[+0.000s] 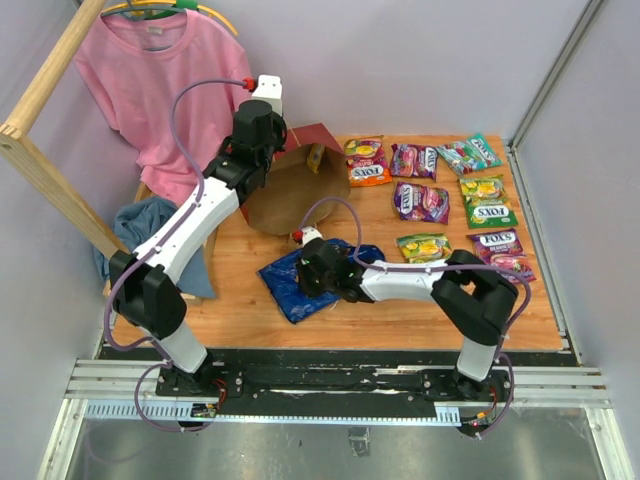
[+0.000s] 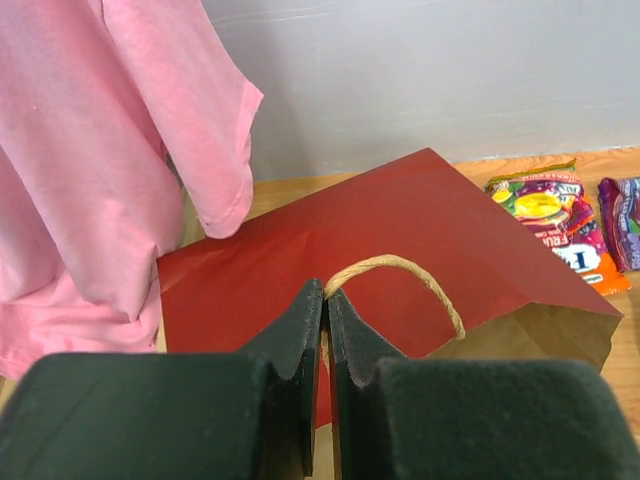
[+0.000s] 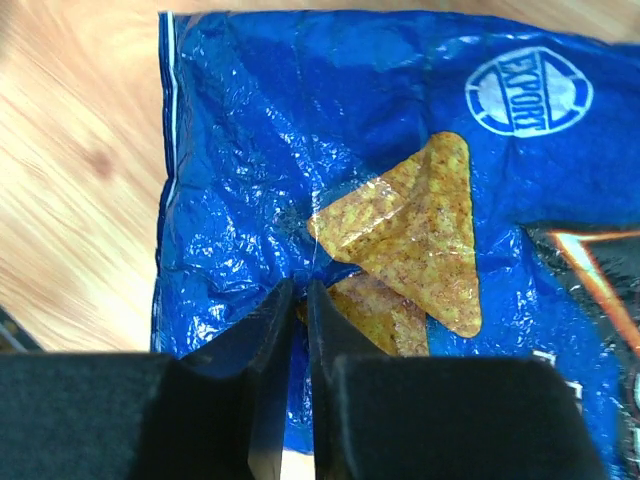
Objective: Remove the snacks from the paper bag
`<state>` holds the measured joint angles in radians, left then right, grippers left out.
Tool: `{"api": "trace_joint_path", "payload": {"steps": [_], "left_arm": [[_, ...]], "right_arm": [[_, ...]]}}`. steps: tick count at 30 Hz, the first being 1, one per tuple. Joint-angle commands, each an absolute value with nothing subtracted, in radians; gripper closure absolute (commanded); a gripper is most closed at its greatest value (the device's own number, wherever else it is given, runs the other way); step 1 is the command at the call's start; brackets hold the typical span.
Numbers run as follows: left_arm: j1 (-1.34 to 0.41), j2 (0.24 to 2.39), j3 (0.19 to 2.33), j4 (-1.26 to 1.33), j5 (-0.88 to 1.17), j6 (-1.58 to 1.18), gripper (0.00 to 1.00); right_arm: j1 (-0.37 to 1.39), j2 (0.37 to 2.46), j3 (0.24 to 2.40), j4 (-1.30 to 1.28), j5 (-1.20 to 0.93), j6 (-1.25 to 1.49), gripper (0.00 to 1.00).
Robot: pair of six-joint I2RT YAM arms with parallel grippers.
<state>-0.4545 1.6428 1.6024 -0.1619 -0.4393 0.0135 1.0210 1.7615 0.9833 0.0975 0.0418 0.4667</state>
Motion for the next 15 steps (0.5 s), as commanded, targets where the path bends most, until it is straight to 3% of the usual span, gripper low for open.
{"api": "trace_joint_path", "payload": {"steps": [1, 7, 10, 15], "left_arm": [[-0.451, 1.59, 1.584, -0.141, -0.445, 0.002, 0.91], [-0.451, 1.561, 1.587, -0.164, -0.444, 0.011, 0.9], [-0.451, 1.558, 1.608, -0.19, -0.448, 0.024, 0.89], [-0.451, 1.556, 1.62, -0.212, -0.465, 0.026, 0.89]], "right_arm": [[1.056, 1.887, 1.042, 0.148, -0.086, 0.66, 0.89], [1.066, 1.926, 1.117, 0.181, -0.014, 0.879, 0.9], [1.107, 1.862, 1.097, 0.199, 0.119, 0.901, 0.83], [1.16, 1.655, 0.972, 0.261, 0.342, 0.746, 0.59]]}}
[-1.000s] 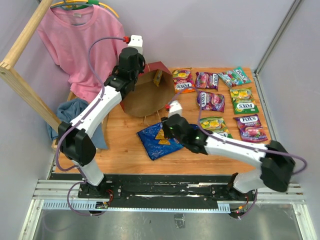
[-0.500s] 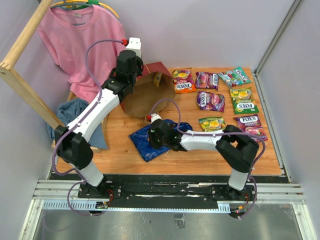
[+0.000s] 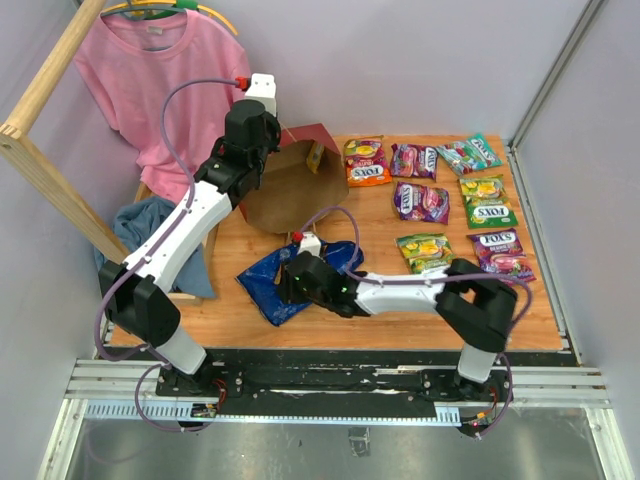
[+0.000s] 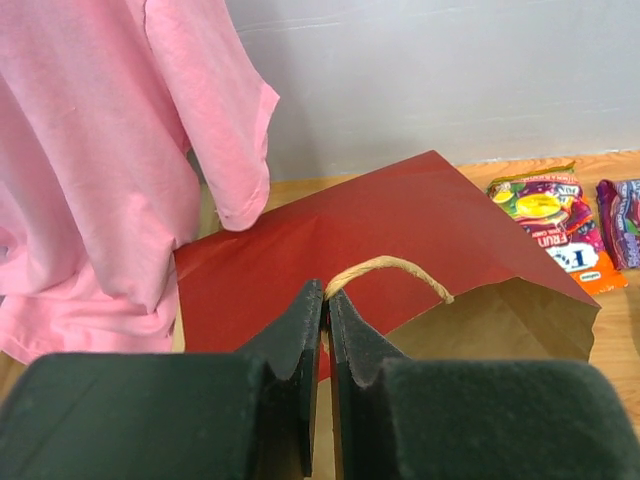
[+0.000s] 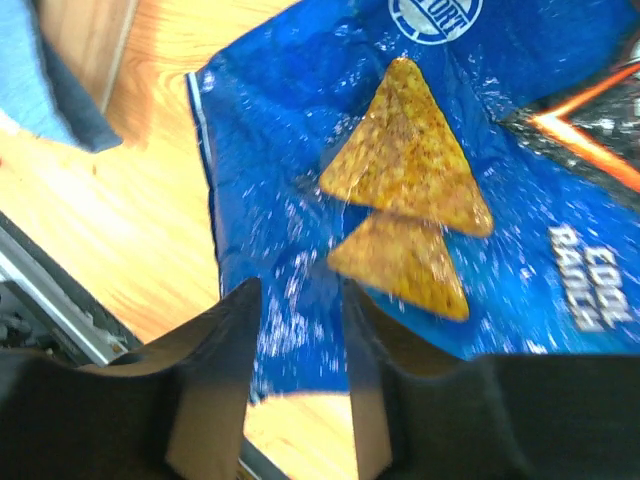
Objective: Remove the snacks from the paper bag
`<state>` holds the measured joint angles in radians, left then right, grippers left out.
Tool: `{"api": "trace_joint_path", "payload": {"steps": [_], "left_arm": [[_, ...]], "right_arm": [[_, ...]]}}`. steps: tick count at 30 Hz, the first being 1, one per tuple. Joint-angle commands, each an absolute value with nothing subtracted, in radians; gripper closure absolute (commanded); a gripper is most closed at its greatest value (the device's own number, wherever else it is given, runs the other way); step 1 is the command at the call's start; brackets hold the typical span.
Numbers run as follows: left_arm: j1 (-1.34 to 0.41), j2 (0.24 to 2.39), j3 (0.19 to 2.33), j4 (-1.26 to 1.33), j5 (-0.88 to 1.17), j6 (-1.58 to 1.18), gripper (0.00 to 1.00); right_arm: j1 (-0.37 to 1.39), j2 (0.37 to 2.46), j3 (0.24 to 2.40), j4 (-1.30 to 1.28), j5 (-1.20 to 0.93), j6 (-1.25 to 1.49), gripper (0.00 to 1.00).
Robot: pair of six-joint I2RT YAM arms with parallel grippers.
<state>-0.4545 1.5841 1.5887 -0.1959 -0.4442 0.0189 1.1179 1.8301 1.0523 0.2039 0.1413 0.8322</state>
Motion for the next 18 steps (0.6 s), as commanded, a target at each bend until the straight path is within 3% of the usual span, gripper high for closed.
{"api": "trace_joint_path", "payload": {"steps": [1, 3, 5, 8, 11, 18], "left_arm": [[-0.451, 1.555, 1.619, -0.21, -0.463, 0.023, 0.89], [-0.451, 1.553, 1.617, -0.211, -0.455, 0.019, 0.89], [-0.451, 1.552, 1.617, -0.212, -0.445, 0.014, 0.89], [-0.451, 1.547, 1.611, -0.204, -0.43, 0.005, 0.89], [-0.451, 1.545, 1.607, -0.199, -0.413, -0.001, 0.88], [-0.451, 1.535, 1.597, -0.2, -0.414, 0.002, 0.88]], "right_arm": [[1.158, 1.609, 0.948, 0.264, 0.364, 0.682, 0.54], [1.146, 1.532, 0.913, 0.272, 0.378, 0.5, 0.58], [1.095, 1.477, 0.87, 0.253, 0.343, 0.407, 0.76], [0.921, 1.471, 0.831, 0.235, 0.063, 0.407, 0.98], [0.778, 1.536, 0.84, 0.205, -0.094, 0.401, 0.99], [0.722, 1.674, 0.879, 0.188, -0.143, 0.348, 0.99]]}}
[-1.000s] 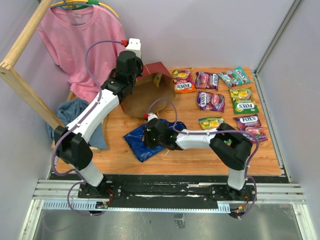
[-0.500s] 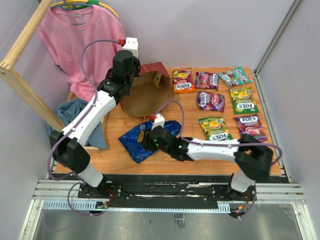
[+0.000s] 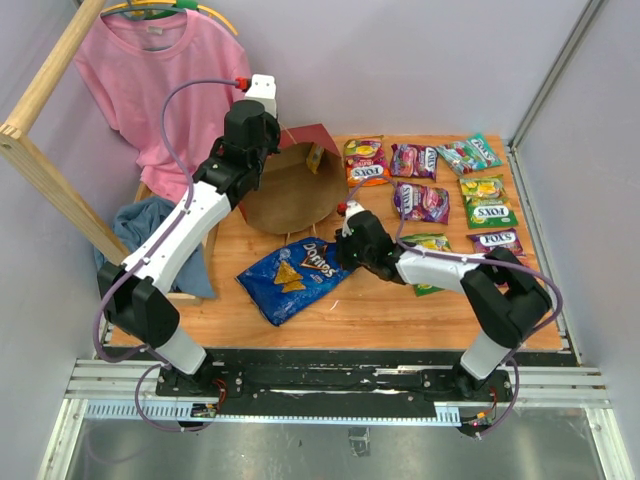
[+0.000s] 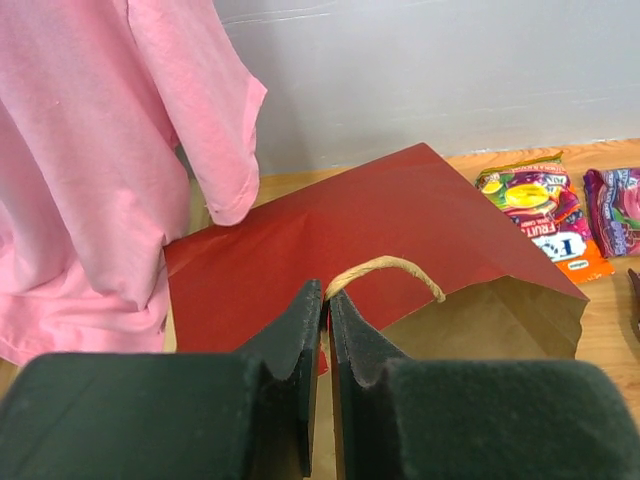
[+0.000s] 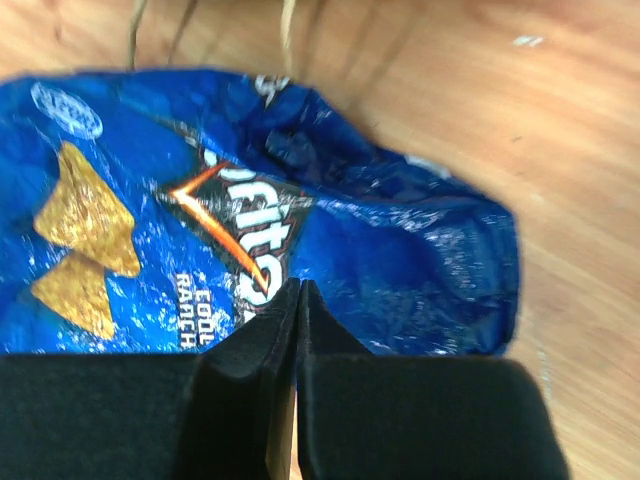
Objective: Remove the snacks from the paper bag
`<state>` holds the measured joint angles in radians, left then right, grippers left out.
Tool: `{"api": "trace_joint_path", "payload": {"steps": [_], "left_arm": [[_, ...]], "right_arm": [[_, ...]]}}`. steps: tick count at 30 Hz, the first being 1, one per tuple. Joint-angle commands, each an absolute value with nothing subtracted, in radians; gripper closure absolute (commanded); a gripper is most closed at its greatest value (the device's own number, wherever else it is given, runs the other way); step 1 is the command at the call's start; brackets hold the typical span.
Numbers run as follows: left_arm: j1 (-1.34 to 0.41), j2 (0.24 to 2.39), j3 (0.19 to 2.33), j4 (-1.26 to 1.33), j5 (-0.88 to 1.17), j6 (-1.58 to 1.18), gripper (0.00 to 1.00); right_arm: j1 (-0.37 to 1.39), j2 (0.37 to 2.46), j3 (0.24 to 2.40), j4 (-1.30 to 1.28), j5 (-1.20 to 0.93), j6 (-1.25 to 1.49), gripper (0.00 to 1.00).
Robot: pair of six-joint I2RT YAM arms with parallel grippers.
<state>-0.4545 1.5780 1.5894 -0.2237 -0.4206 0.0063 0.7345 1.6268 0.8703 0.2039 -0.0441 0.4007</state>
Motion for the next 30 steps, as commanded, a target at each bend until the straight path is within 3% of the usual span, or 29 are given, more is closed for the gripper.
{"api": "trace_joint_path", "payload": {"steps": [1, 9, 15, 23, 27, 30], "left_arm": [[-0.451, 1.534, 1.597, -0.199, -0.416, 0.003, 0.88], [-0.451, 1.52, 1.579, -0.19, -0.419, 0.004, 0.88], [-0.451, 1.511, 1.564, -0.18, -0.414, 0.003, 0.88], [-0.451, 1.504, 1.553, -0.169, -0.391, -0.007, 0.87], [-0.451, 1.512, 1.555, -0.172, -0.372, -0.014, 0.87], [-0.451, 1.514, 1.564, -0.184, -0.372, -0.008, 0.87]], "right_arm": [[0.714, 1.686, 0.873, 0.197, -0.151, 0.359, 0.99], [0.682, 1.691, 0.7, 0.208, -0.114, 0.448, 0.99], [0.695, 1.534, 0.579, 0.068, -0.112, 0.542, 0.99], [1.015, 1.259, 0.669, -0.267, 0.03, 0.646, 0.98], [1.046, 1.267, 0.751, -0.278, -0.055, 0.584, 0.78], [1.045, 1.206, 0.837, -0.363, 0.049, 0.459, 0.6]]}}
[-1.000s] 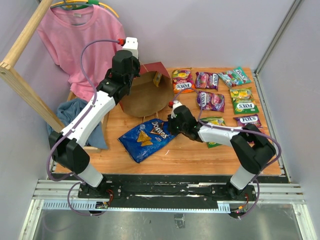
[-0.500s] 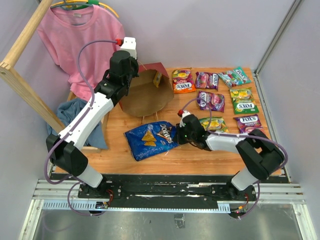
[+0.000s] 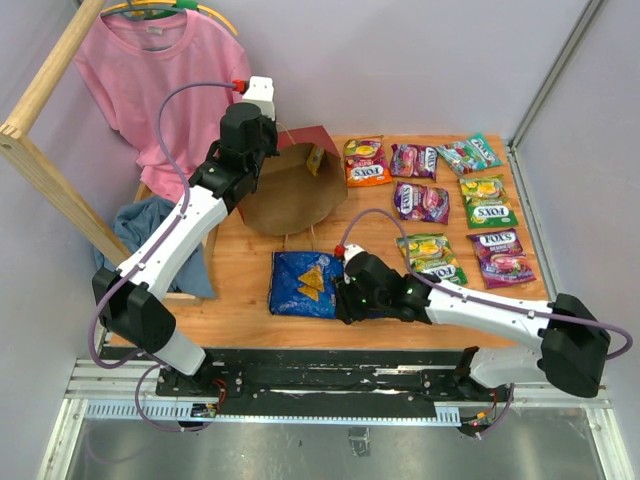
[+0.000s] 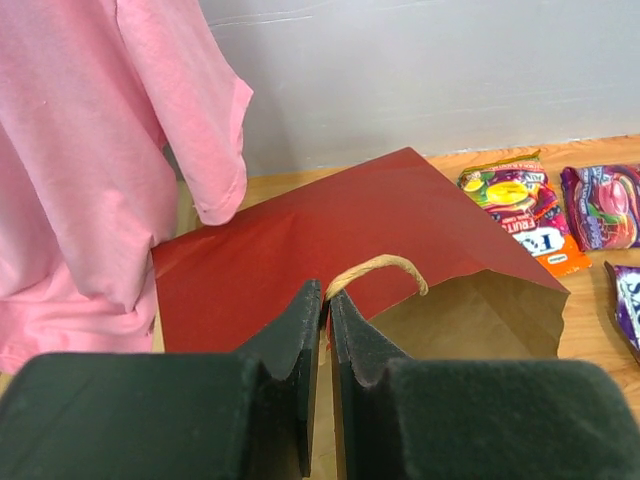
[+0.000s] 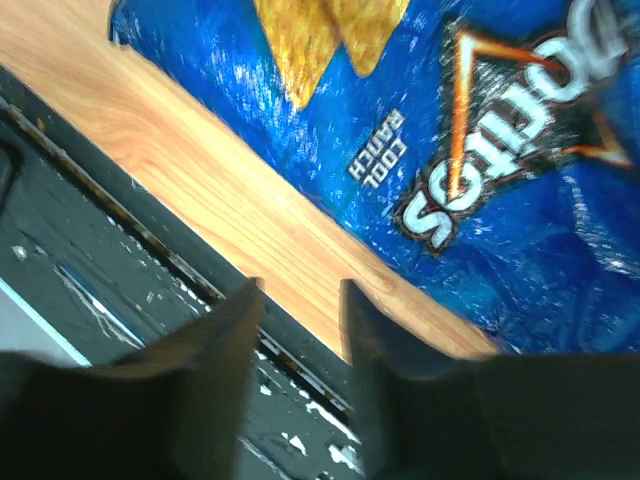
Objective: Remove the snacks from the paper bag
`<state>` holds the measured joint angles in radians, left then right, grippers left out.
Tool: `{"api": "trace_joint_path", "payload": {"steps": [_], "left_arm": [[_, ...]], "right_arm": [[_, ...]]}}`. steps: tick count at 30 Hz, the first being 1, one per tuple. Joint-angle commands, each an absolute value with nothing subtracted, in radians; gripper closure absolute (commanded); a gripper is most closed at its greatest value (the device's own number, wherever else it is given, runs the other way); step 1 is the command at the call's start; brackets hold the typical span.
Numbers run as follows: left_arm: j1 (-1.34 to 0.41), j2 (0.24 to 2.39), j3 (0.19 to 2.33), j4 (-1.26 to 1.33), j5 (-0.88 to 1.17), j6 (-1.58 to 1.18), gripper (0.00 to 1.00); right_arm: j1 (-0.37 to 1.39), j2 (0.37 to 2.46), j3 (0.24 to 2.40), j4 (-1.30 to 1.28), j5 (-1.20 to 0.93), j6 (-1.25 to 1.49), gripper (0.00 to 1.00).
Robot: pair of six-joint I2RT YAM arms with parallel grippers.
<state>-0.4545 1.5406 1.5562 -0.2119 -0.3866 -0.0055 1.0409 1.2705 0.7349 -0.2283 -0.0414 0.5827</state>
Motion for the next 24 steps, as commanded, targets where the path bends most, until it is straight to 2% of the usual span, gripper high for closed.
{"api": "trace_joint_path", "payload": {"steps": [1, 2, 3, 8, 10, 15, 24], "left_arm": [[-0.451, 1.511, 1.568, -0.189, -0.374, -0.006, 0.87], [-0.451, 1.509, 1.569, -0.19, -0.378, -0.004, 0.87], [-0.451, 1.505, 1.571, -0.19, -0.378, -0.002, 0.87], [-0.451, 1.503, 1.581, -0.193, -0.364, -0.009, 0.87], [-0.451, 1.505, 1.587, -0.198, -0.359, -0.008, 0.87], [-0.451, 1.503, 1.594, -0.209, -0.355, -0.01, 0.87], [-0.451, 1.5, 1.586, -0.211, -0.365, -0.006, 0.87]], "right_arm": [[1.042, 1.167, 0.846, -0.38, 0.113, 0.426, 0.45], [1.025, 1.121, 0.841, -0.383, 0.169, 0.401, 0.36], [0.989, 1.076, 0.827, -0.375, 0.198, 0.384, 0.33], [0.616, 0.97, 0.708, -0.253, -0.044, 0.431, 0.37], [0.537, 0.976, 0.679, -0.228, -0.08, 0.448, 0.39], [0.449, 1.082, 0.643, -0.146, -0.193, 0.463, 0.39], [0.445, 1.362, 0.644, -0.006, -0.326, 0.484, 0.38]]}}
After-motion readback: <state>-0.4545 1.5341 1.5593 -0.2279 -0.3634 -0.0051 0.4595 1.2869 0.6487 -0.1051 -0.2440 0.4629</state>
